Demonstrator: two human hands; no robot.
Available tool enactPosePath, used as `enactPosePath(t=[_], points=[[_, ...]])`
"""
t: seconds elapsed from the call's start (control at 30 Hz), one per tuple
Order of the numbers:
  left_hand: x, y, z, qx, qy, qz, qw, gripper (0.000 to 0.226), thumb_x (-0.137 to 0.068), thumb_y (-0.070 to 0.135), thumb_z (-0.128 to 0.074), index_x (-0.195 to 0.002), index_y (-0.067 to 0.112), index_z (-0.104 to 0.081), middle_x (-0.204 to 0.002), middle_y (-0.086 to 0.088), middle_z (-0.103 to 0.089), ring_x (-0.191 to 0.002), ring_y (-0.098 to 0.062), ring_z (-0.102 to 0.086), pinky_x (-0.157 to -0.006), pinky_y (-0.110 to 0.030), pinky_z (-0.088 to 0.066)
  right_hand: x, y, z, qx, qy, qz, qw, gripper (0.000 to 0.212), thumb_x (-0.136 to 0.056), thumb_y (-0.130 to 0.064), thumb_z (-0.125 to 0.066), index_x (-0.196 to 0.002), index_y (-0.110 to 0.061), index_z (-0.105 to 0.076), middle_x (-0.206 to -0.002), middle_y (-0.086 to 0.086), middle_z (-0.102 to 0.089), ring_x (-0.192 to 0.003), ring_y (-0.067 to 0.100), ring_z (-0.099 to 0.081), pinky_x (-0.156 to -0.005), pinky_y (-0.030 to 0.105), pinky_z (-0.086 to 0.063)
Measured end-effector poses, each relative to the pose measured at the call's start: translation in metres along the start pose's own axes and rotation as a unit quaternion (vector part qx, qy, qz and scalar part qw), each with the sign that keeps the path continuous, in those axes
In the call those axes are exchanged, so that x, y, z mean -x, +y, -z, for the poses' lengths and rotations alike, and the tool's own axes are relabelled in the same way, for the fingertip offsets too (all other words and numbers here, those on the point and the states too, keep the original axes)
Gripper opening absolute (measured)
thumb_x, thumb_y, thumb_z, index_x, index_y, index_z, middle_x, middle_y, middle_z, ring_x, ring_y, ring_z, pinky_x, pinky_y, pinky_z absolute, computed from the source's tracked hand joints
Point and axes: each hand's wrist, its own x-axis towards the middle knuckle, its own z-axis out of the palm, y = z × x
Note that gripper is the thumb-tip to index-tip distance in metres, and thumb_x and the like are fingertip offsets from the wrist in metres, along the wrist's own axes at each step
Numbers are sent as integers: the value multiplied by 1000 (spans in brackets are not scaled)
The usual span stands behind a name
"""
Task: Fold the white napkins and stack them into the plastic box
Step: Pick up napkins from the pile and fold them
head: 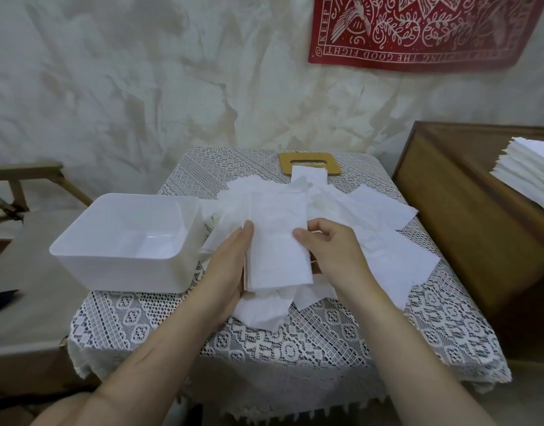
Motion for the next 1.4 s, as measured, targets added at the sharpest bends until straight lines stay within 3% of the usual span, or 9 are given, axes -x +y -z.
enactPosePath(t=[0.23, 0.37, 0.5, 0.57, 0.73, 0.93, 1.13, 1.27, 1.4], points=[[1, -1, 2, -13, -21, -16, 1000, 38, -102, 46, -58, -132, 25, -64, -125, -5, -74, -118, -30, -69, -105, -69, -45, 1, 1, -2, 16, -7, 19, 1000, 10, -97, -18, -68, -92, -9, -70, -86, 10, -78, -75, 20, -72, -65, 37, -57], [4, -2, 3, -29, -34, -19, 999, 42, -92, 49, -64, -130, 31, -65, -125, -4, -74, -120, -33, -68, -101, -66, -49, 1, 1, -1, 20, -8, 21, 1000, 8, -96, -21, -69, -91, -17, -72, -85, 6, -78, -77, 21, -74, -64, 39, -58], [4, -3, 3, -30, -27, -24, 999, 27, -103, 34, -60, -130, 28, -65, -120, -4, -76, -113, -32, -71, -69, -46, -62, 1, 1, 0, 32, -3, 21, 999, 8, -96, -22, -69, -93, -15, -72, -84, 8, -77, -71, 21, -72, -57, 36, -57], [4, -2, 4, -43, -20, -25, 999, 25, -103, 33, -59, -127, 30, -66, -117, -4, -77, -107, -31, -72, -54, -35, -56, 0, 2, 1, 38, 2, 22, 999, 9, -95, -22, -70, -94, -13, -70, -79, 9, -75, -62, 20, -67, -50, 30, -52], [-2, 1, 5, -35, -17, -43, 998, 21, -101, 21, -62, -121, 20, -70, -113, -7, -78, -102, -27, -74, -80, -43, -60, -3, -1, 11, 67, 3, 25, 997, 22, -91, -25, -75, -109, -22, -65, -87, 5, -64, -58, 9, -62, -51, 27, -49], [-2, 3, 0, -66, -79, -29, 994, 24, -97, 19, -68, -120, 16, -71, -111, -13, -78, -97, -29, -74, -80, -42, -59, -2, -3, 23, -18, -38, -39, 998, 42, -91, -29, -75, -130, -23, -59, -114, 8, -75, -93, 24, -75, -84, 40, -61], [1, 5, -2, -116, -160, 1, 980, 39, -88, 29, -68, -124, 16, -70, -114, -14, -77, -96, -26, -74, -73, -34, -58, 2, -4, 42, -105, -119, -109, 981, 20, -96, -21, -67, -114, -13, -70, -104, 8, -76, -95, 23, -70, -81, 34, -61], [3, 6, -7, -128, -161, 6, 979, 23, -97, 18, -69, -120, 14, -70, -106, -12, -79, -90, -24, -75, -67, -30, -59, 6, -3, 53, -85, -95, -88, 988, 17, -95, -11, -67, -111, -8, -72, -105, 13, -76, -89, 21, -71, -75, 30, -62], [0, 2, -19, 13, -99, 7, 995, 38, -78, 20, -81, -114, 18, -70, -101, -6, -78, -90, -19, -74, -71, -32, -61, 11, 0, 68, -127, 29, -35, 991, 11, -97, -12, -66, -107, -7, -67, -103, 13, -76, -88, 20, -74, -71, 26, -60]])
